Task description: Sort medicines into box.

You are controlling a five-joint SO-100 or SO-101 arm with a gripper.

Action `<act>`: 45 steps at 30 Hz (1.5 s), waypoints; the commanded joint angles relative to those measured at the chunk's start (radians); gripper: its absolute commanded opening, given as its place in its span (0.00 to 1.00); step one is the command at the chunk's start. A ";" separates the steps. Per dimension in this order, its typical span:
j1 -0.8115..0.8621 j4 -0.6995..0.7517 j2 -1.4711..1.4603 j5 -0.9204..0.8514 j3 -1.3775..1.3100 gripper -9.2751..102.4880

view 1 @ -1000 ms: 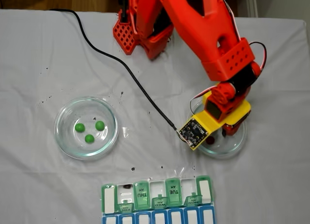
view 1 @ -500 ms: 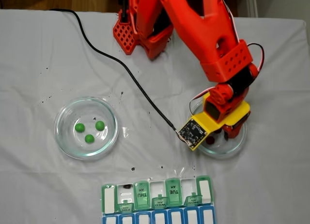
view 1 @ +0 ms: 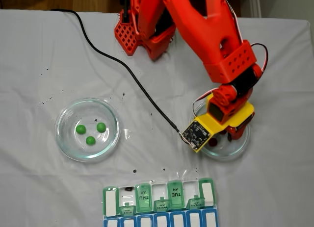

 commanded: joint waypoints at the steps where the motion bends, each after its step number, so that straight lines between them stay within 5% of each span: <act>1: 0.003 0.002 -0.002 -0.009 -0.012 0.26; 17: 0.018 -0.023 -0.021 -0.014 -0.005 0.23; 35: 0.012 0.002 -0.037 0.017 -0.008 0.08; 45: 0.054 0.156 0.255 0.067 -0.055 0.08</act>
